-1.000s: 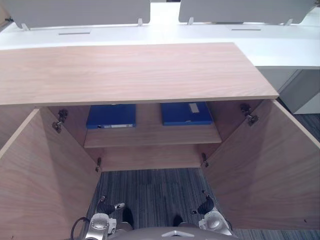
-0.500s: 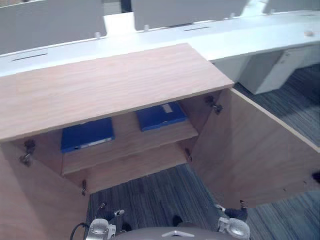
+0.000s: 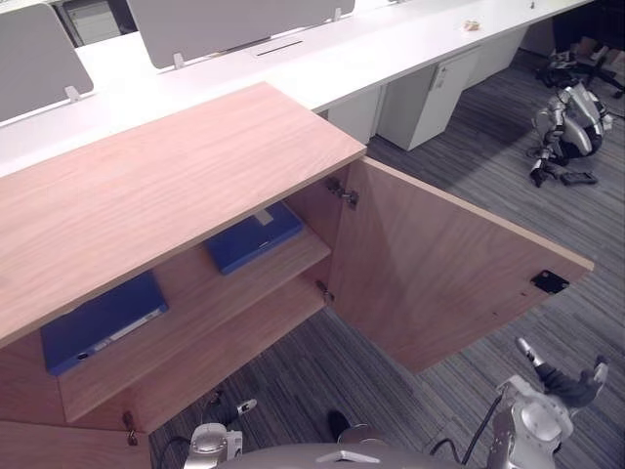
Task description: Walk over to the cabinet, pick up the folder, carry it to the office cabinet, place the folder inside the office cabinet, then close the office cabinet door
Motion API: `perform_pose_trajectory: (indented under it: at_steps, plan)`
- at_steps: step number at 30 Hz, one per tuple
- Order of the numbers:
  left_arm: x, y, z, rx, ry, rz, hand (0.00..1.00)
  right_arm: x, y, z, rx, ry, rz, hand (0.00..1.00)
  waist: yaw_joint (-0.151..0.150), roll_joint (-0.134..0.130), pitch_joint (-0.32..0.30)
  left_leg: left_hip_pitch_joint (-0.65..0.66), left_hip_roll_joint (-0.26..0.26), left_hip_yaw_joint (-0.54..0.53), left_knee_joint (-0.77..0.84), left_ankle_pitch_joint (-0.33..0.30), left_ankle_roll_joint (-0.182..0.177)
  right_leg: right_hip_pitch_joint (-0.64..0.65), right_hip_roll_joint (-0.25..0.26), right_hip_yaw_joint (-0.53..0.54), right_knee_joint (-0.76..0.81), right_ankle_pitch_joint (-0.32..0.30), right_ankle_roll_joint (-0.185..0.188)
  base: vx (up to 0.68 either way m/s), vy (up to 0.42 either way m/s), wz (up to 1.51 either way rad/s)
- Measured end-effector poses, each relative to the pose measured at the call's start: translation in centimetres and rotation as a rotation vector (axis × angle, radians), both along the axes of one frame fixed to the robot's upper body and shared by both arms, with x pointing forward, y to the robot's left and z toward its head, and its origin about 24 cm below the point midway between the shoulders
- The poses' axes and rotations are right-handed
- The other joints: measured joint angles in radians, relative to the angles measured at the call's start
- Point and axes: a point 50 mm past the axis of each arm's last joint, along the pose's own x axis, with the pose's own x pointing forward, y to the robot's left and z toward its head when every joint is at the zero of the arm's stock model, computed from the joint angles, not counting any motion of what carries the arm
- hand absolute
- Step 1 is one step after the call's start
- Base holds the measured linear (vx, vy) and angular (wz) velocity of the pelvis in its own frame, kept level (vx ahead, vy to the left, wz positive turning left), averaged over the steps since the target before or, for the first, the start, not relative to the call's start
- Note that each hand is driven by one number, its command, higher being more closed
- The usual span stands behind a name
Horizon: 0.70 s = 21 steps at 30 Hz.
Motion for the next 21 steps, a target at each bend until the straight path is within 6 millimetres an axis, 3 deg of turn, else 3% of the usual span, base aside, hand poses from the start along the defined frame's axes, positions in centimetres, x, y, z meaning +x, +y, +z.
perform_pose_trajectory:
  at_steps: [7,12,21]
  plan:
    - [-0.8,-0.4,-0.2,-0.012,0.020,-0.069,0.00,3.0,-3.4,4.2,-0.155,-0.046,0.095,0.00,-0.002,0.040,0.008,-0.004,-0.006,0.002,0.000,-0.002,-0.002,-0.007,0.000,0.006,-0.001,0.000,0.001,0.00,-0.045,-0.02]
    - [-1.2,-0.9,-0.3,-0.020,0.027,-0.153,0.00,3.9,-4.8,4.4,-0.176,0.014,0.144,0.00,-0.013,0.041,0.007,-0.016,-0.010,-0.031,0.000,-0.002,-0.001,0.000,-0.007,-0.021,-0.019,-0.001,0.001,-0.03,-0.053,0.15]
    - [-1.5,-0.5,-0.4,0.007,0.041,-0.231,0.00,4.8,-5.1,3.9,-0.167,0.062,0.185,0.00,-0.027,0.046,0.004,-0.037,-0.030,-0.091,0.000,-0.001,0.002,0.018,-0.037,-0.067,-0.044,0.005,0.008,-0.01,-0.009,0.17]
